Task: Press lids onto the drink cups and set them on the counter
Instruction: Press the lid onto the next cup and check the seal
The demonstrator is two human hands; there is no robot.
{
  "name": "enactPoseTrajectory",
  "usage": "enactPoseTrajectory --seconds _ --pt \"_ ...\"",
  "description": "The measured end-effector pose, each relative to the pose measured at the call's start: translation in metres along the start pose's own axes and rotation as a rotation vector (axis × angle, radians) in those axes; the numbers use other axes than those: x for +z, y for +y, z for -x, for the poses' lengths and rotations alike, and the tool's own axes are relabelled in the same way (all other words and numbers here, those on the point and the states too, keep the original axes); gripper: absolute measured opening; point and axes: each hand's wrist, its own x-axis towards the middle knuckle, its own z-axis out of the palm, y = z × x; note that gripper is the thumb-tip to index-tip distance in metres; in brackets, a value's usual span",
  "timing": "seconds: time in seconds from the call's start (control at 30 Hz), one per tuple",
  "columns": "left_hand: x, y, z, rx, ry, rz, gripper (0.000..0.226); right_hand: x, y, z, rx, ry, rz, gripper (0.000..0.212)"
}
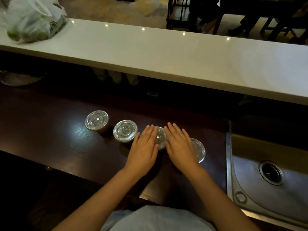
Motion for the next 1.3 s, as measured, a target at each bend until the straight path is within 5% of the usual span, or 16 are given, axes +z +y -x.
enactPoseTrajectory --seconds 0.13,0.3,0.63,1.13,1.3 --pt "0.012 -0.019 -0.013 0.019 -0.191 -0.291 0.059 0.018 -0.012 -0.017 0.024 -0.251 0.072 0.055" --pt "0.014 -0.03 -0.004 0.059 -0.219 -0.276 0.057 0.023 -0.027 -0.004 0.11 -0.305 0.034 0.054" --pt "0.006 -0.041 0.056 0.221 -0.237 -0.143 0.056 0.05 -0.072 0.069 0.298 -0.031 -0.109 0.056" --pt "-0.006 -0.065 0.043 0.345 -0.414 -0.036 0.059 0.046 -0.084 0.082 0.365 0.009 -0.156 0.056" --pt "-0.019 -0.057 0.045 0.126 -0.197 -0.046 0.059 0.027 -0.072 0.093 0.356 0.148 -0.111 0.036"
